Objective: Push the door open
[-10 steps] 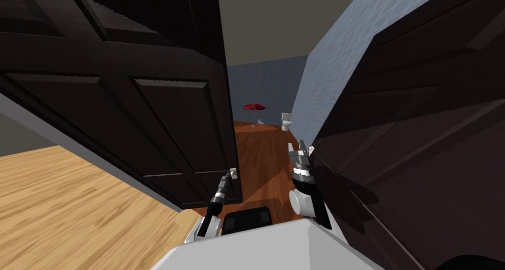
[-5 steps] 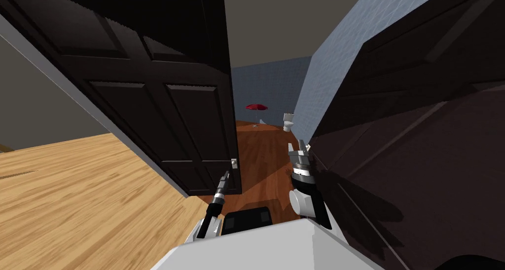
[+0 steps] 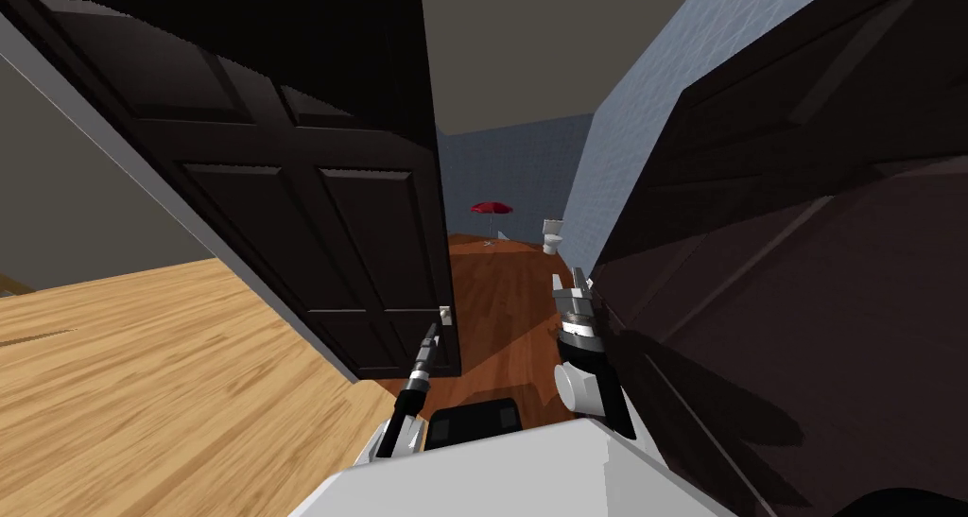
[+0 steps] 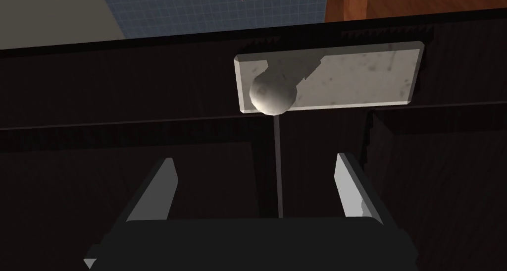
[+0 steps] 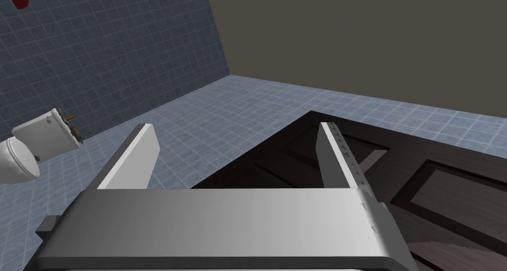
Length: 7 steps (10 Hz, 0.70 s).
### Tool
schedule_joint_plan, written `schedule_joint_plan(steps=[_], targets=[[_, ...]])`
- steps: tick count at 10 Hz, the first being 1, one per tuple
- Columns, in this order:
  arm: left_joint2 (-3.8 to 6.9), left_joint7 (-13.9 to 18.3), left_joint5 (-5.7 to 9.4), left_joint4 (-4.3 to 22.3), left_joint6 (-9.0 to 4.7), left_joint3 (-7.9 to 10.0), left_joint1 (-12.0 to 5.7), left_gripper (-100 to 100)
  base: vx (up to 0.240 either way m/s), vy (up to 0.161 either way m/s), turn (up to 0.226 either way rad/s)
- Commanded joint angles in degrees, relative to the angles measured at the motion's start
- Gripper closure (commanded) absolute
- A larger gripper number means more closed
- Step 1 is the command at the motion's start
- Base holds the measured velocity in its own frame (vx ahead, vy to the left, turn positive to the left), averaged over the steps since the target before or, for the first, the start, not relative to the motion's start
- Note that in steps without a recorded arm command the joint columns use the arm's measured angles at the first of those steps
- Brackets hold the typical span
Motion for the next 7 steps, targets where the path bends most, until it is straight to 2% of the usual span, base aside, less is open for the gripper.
schedule_joint_plan(steps=[1,4,5,6,7], targets=[[0.03,-0.12,0.05,0.41,-0.35,0.23,-0.27,-100,0.213,-0.014,-0.019],[-0.63,-0.34,0.15,1.23,-1.08,0.71,-0.71,-100,0.218,-0.031,-0.025],[-0.43,-0.26,0.14,1.17,-0.94,0.63,-0.70,-100,0.085,-0.013,0.015],[-0.43,-0.26,0.14,1.17,-0.94,0.63,-0.70,100,-0.017,-0.001,-0.008],[-0.43,-0.26,0.14,1.17,-0.94,0.63,-0.70,100,-0.031,0.005,-0.015]])
